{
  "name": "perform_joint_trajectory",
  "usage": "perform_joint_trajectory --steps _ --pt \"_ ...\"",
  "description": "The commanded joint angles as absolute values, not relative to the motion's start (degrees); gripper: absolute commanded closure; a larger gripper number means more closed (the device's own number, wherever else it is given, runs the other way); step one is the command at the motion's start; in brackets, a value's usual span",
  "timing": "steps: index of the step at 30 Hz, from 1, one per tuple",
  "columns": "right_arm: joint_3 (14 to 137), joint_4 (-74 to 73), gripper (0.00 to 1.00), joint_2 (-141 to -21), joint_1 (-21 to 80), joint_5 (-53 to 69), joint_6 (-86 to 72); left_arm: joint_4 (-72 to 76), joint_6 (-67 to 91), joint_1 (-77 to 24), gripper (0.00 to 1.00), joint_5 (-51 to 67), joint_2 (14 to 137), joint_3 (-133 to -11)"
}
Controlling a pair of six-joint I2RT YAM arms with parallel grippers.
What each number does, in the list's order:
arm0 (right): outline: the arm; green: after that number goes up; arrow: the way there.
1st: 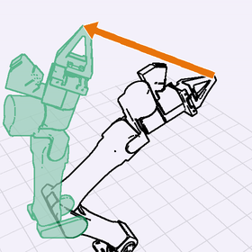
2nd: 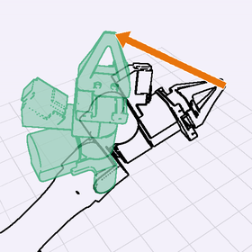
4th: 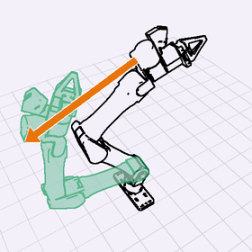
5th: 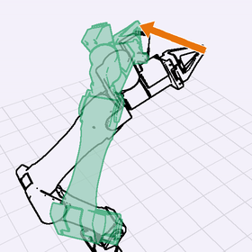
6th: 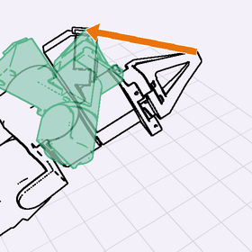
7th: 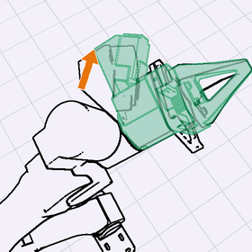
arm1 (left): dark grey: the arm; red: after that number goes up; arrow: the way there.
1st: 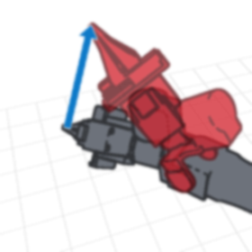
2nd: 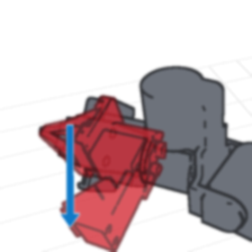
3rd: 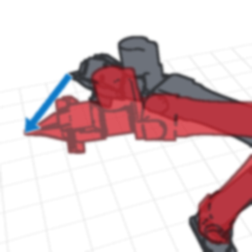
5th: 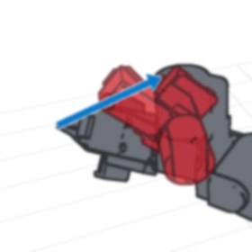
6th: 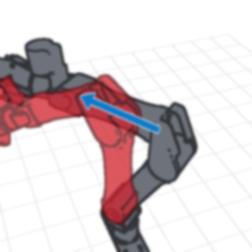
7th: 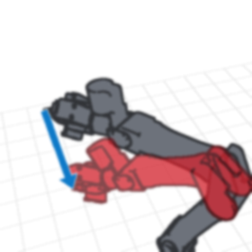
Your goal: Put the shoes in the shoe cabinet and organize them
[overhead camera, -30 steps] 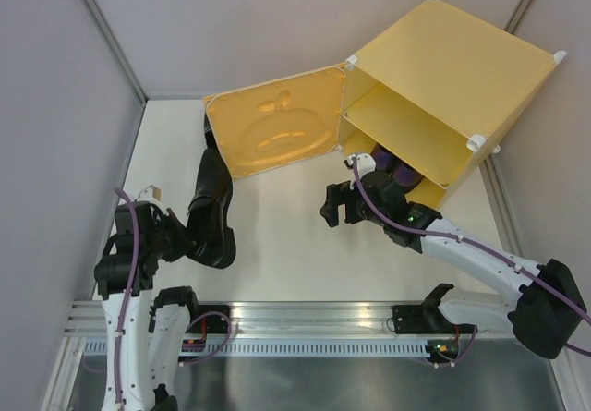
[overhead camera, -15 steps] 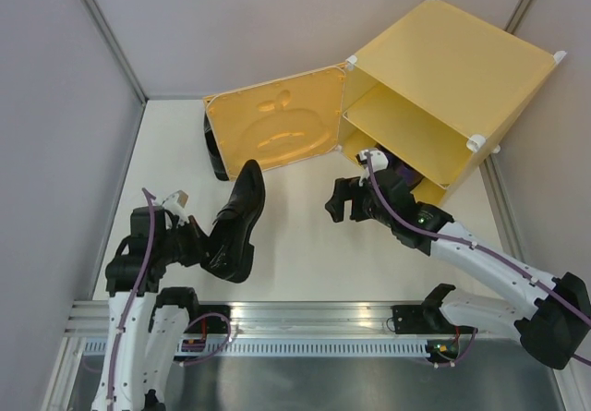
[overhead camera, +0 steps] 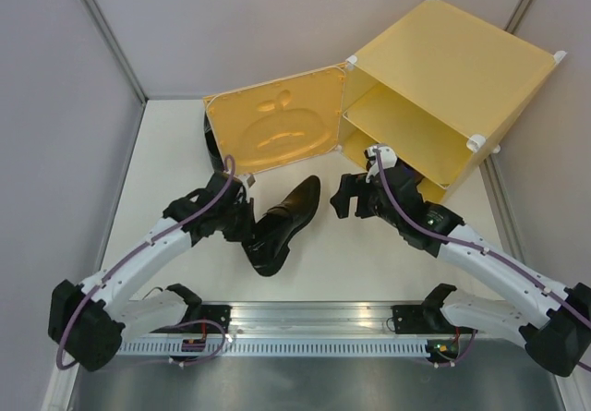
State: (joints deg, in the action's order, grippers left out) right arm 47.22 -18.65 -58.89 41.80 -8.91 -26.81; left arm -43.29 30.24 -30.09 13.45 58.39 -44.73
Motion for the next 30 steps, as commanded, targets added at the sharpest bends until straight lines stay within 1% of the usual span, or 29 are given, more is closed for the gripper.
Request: perform_joint_trajectory --steps 1,6,9,14,17,18,20,23,24,27,29,30 --pt "46.6 -19.7 0.05 -55.8 42.0 -10.4 -26.4 -30.7 34.7 -35.4 0.98 3.5 64.1 -51.4" --pt "44.3 -20.6 0.05 -52.7 42.0 -10.5 -26.4 -25.9 33.9 -45.1 0.98 -5.2 76.4 -58.6" --pt "42.9 -20.7 0.05 -51.7 42.0 -10.4 -26.8 -21.8 32.3 -48.5 0.98 -8.6 82.7 -60.9" --pt "40.8 -20.5 0.05 -50.4 42.0 -8.9 -27.9 -16.9 30.9 -51.4 0.97 -12.3 90.6 -62.7" --pt "39.6 -20.2 0.05 -50.0 42.0 -9.1 -28.3 -16.1 30.4 -52.4 0.9 -12.0 94.2 -62.8" --pt "39.6 -20.2 0.05 -50.0 42.0 -9.1 -28.2 -15.8 30.7 -52.6 0.83 -11.9 94.8 -62.8" --pt "39.3 -20.2 0.05 -50.3 42.0 -9.1 -28.1 -15.6 30.9 -53.2 0.78 -11.3 95.9 -62.6" --pt "39.2 -20.0 0.04 -50.5 42.0 -8.9 -27.7 -15.7 31.1 -53.5 0.64 -11.1 94.9 -61.4" --pt "39.2 -20.0 0.04 -50.7 42.0 -8.8 -27.7 -15.7 31.4 -53.5 0.49 -10.9 94.2 -60.8" --pt "39.4 -20.1 0.04 -51.1 42.0 -8.6 -27.3 -15.9 32.3 -53.5 0.23 -10.8 90.4 -59.0" --pt "39.9 -20.4 0.04 -51.5 42.0 -8.1 -27.2 -16.7 32.9 -53.5 0.17 -11.3 86.5 -57.5" --pt "40.3 -20.7 0.04 -52.0 42.0 -7.8 -27.2 -17.3 33.4 -53.5 0.11 -11.7 85.3 -57.1"
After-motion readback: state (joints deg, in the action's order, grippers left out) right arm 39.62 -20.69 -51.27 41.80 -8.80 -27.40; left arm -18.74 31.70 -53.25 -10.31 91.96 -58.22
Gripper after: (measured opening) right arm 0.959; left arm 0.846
